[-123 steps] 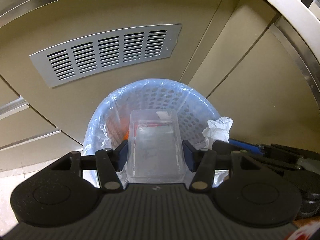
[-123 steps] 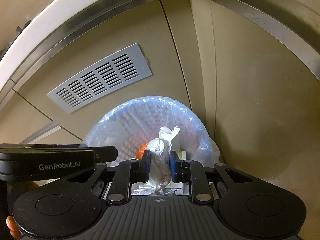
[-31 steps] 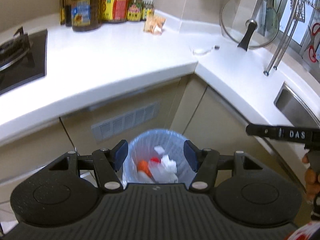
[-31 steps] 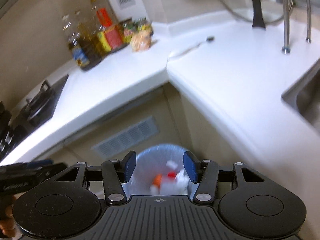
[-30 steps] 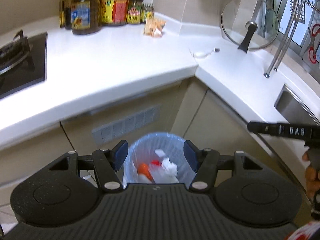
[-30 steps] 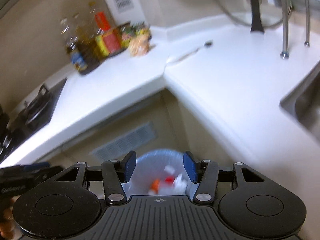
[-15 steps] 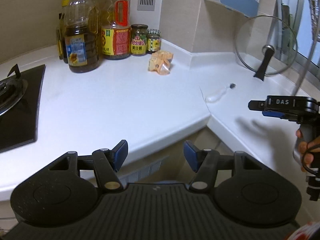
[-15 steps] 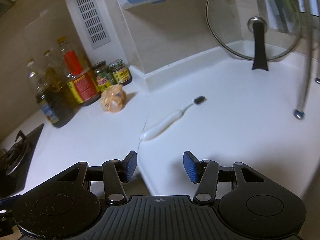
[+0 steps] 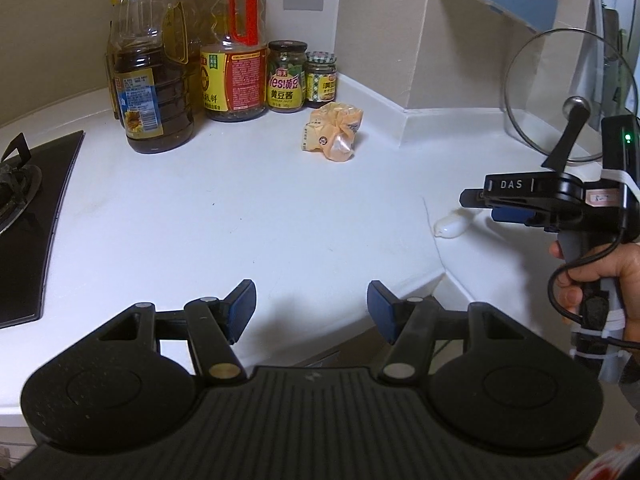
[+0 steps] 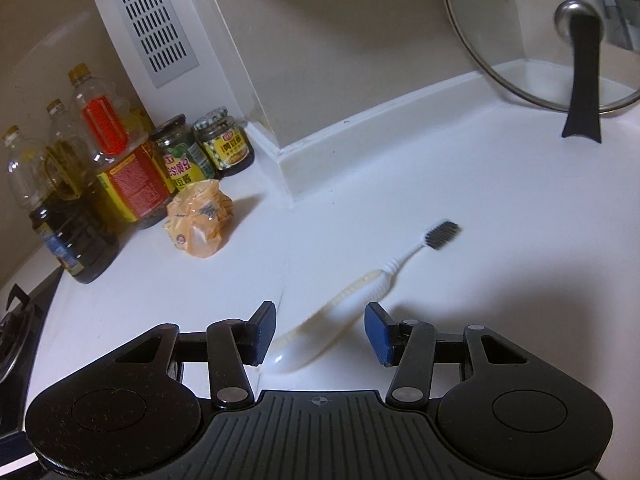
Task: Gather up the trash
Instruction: 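Close the right gripper on the white toothbrush while the left approaches the bread bag, then close the left gripper on the orange bread bag while the right holds the toothbrush, then carry the bread bag and toothbrush down over the trash bin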
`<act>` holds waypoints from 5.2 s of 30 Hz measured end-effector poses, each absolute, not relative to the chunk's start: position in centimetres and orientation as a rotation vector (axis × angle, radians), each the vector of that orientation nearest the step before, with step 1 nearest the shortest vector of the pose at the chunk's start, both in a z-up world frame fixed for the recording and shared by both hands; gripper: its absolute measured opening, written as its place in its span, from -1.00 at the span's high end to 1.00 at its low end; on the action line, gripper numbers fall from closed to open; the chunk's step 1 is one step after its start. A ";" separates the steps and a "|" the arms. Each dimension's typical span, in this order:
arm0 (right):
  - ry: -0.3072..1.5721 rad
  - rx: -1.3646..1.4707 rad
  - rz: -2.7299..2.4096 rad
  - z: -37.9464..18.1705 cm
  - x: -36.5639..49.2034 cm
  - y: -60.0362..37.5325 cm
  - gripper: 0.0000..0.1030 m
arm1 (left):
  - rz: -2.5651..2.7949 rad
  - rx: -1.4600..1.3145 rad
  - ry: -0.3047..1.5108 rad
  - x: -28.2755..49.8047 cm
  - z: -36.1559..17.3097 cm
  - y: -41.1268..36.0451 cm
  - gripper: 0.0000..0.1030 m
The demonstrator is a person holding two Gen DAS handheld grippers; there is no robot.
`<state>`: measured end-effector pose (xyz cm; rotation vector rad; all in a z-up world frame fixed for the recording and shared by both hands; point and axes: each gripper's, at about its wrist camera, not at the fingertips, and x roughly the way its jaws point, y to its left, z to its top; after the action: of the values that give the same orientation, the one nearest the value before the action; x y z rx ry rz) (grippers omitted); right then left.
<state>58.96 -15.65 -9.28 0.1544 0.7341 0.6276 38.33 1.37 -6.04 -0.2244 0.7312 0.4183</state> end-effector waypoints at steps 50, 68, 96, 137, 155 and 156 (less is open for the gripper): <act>0.585 -0.070 0.676 -9.6 66.2 -18.0 0.59 | 0.391 -0.103 0.662 57.2 -8.2 7.1 -0.55; 0.600 0.081 0.646 -9.3 68.9 -21.1 0.59 | 0.389 0.025 0.721 65.3 -11.0 9.4 -0.37; 0.594 0.096 0.644 -8.4 67.2 -21.6 0.59 | 0.323 0.047 0.688 62.0 -8.3 7.3 0.37; 0.691 0.175 0.845 -5.9 34.2 -21.9 0.59 | 0.153 -0.187 0.648 27.4 -2.0 -0.6 0.38; 0.892 0.104 0.909 -12.7 31.3 -20.3 0.59 | 0.208 -0.305 0.815 23.0 -9.1 -2.3 0.38; 0.907 0.100 0.912 -13.3 31.7 -20.3 0.59 | 0.216 -0.314 0.827 23.1 -9.6 -2.2 0.38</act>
<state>31.67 -20.28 -13.29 0.0999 0.9074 0.9121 23.07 -2.21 -9.64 -0.3142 0.8274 0.2156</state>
